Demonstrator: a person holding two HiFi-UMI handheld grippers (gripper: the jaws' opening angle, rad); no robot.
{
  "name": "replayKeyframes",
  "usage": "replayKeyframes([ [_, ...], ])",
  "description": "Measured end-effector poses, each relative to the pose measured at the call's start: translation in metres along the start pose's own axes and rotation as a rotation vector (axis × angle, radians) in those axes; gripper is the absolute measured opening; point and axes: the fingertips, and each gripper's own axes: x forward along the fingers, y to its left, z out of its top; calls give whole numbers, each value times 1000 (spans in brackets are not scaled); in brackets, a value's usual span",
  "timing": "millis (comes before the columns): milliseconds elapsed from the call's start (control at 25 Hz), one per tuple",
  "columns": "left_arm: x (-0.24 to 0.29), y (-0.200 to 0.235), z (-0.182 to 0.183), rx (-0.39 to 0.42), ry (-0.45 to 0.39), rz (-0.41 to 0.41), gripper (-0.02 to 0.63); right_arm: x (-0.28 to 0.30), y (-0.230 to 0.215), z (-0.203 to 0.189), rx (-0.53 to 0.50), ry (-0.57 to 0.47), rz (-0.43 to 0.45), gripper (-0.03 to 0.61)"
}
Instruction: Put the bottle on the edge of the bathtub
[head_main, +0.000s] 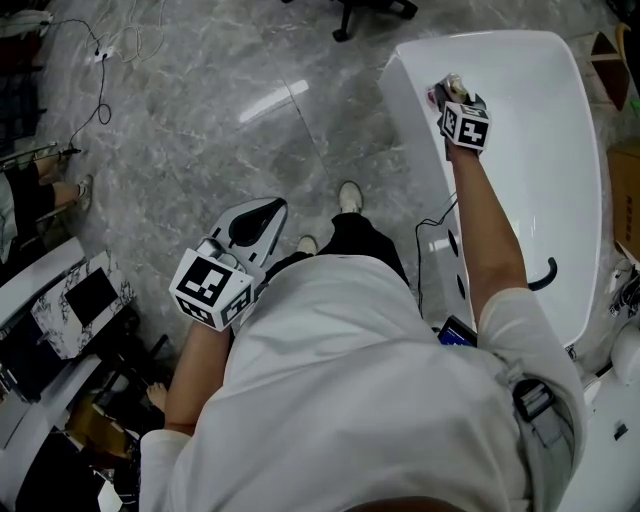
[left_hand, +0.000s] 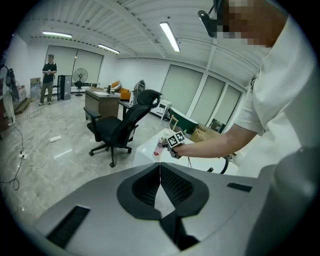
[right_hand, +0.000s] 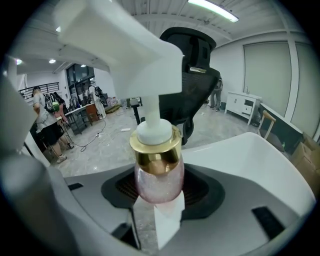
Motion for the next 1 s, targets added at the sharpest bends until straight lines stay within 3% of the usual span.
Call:
replayKeyframes([
  [1000,3,3,3,-13,-8,9,18,23,2,-1,5,-3,7,260],
])
